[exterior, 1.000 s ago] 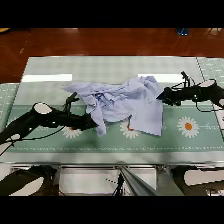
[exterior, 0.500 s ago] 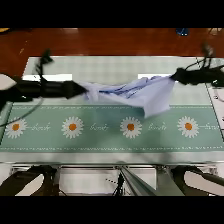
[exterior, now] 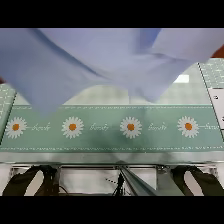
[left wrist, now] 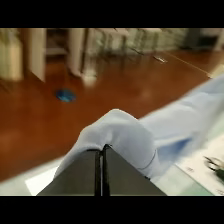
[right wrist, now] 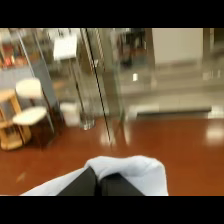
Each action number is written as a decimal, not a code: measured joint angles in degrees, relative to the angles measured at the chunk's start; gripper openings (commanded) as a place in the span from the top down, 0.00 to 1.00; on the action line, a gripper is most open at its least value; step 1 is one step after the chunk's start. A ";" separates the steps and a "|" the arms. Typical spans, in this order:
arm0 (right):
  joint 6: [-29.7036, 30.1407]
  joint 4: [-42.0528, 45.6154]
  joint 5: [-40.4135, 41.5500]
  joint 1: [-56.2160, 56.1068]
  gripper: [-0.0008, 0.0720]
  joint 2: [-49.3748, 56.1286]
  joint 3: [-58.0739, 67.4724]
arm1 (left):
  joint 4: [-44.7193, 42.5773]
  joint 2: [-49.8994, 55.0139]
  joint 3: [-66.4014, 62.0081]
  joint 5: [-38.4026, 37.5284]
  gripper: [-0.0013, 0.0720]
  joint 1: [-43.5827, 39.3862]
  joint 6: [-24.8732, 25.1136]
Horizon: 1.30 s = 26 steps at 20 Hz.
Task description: Fold the shirts.
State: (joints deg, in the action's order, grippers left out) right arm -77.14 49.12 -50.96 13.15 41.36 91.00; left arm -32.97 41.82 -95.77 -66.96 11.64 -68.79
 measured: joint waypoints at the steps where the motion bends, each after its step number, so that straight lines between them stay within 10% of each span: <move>1: -1.81 1.09 -0.07 0.00 0.96 -1.95 1.25 | -2.67 -1.81 -2.08 -0.09 0.95 0.87 -1.22; 9: -13.33 16.48 -15.08 0.00 0.96 -11.23 5.68 | -19.15 -12.09 -6.93 -14.27 0.95 2.93 -13.55; 15: -9.14 24.79 -36.22 0.00 0.96 -3.37 6.05 | -21.90 -13.00 2.91 -25.16 0.95 3.04 -17.88; 26: -6.19 20.61 -28.33 -6.86 0.96 32.70 6.10 | -17.07 5.46 29.27 -8.04 0.95 2.75 -8.98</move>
State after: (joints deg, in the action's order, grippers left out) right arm -83.33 69.73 -79.29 6.28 74.06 97.10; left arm -50.04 47.29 -66.50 -75.00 14.39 -77.78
